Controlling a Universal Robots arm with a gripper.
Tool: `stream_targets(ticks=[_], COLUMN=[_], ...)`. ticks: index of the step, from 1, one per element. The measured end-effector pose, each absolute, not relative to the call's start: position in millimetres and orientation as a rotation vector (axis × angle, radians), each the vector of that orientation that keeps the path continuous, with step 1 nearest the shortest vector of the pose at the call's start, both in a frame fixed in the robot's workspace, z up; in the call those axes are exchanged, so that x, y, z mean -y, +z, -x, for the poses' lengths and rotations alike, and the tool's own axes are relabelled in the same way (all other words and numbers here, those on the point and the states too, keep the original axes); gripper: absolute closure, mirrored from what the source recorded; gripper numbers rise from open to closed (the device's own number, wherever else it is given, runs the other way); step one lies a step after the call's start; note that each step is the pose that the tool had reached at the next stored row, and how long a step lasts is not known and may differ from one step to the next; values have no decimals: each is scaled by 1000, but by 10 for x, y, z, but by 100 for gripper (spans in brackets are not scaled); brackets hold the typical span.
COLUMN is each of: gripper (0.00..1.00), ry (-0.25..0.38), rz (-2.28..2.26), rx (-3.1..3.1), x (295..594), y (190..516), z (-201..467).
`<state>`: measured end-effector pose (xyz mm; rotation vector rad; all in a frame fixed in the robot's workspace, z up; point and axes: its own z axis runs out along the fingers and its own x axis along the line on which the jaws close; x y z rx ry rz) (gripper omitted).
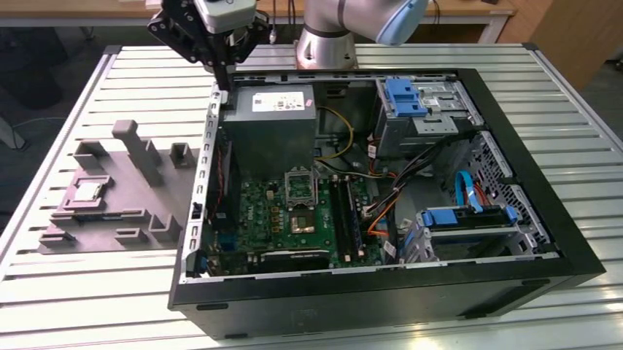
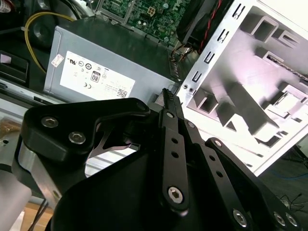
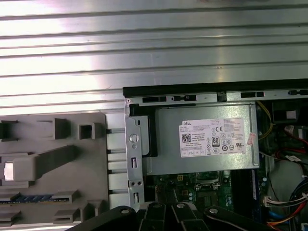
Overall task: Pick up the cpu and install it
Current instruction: 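Reach for the cpu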
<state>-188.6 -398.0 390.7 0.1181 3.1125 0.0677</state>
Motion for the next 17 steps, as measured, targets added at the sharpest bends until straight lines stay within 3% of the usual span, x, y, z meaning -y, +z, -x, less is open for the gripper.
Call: stream_targets(ticks=[17], gripper=[89], ry=[68], rz=[-118], rx=[-3113], x=[3980], y=[3902], z=[1937])
